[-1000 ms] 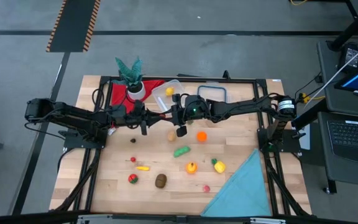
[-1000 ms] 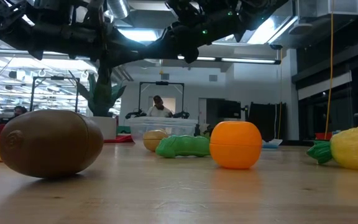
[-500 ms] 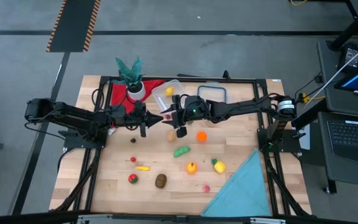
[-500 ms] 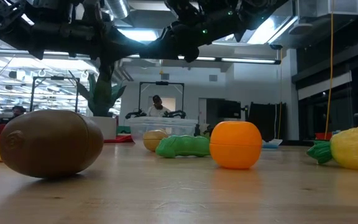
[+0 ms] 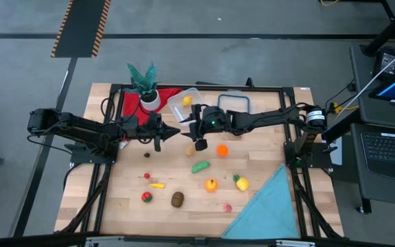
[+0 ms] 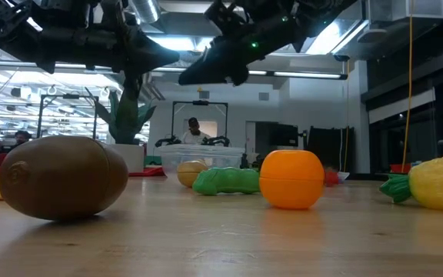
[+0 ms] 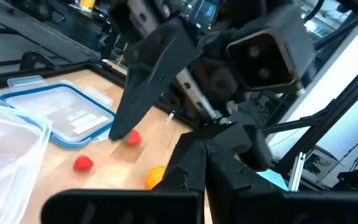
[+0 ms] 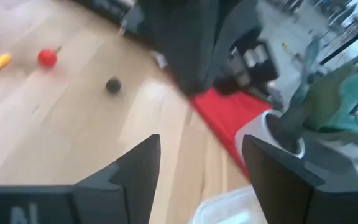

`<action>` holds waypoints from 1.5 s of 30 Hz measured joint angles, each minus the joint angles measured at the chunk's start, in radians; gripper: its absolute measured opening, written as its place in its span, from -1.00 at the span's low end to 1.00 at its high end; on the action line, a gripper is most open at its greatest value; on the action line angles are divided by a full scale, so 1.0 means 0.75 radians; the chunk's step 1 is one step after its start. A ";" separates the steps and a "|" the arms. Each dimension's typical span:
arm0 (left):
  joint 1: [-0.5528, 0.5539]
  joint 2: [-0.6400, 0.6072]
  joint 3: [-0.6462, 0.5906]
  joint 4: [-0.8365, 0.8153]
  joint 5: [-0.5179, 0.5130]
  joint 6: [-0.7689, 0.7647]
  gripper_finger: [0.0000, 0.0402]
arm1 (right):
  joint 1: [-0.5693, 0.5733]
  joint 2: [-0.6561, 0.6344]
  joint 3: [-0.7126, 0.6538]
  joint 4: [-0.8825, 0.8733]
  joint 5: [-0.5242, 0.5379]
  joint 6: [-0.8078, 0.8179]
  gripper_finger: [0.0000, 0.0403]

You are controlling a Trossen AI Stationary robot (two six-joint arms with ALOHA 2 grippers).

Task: Pick and placing Produce into tupperware
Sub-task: Put the raspberry into the transparent bin

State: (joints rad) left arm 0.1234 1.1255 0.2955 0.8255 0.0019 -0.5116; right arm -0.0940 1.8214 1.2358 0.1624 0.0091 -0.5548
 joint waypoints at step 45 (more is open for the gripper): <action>-0.049 0.045 0.203 -0.494 -0.237 0.871 0.05 | -0.164 -0.728 -0.728 -0.353 0.147 0.559 0.14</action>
State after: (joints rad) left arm 0.0868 1.1593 0.4480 0.4550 -0.1761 0.1417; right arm -0.2173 1.2751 0.6896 -0.1026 0.1195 -0.1352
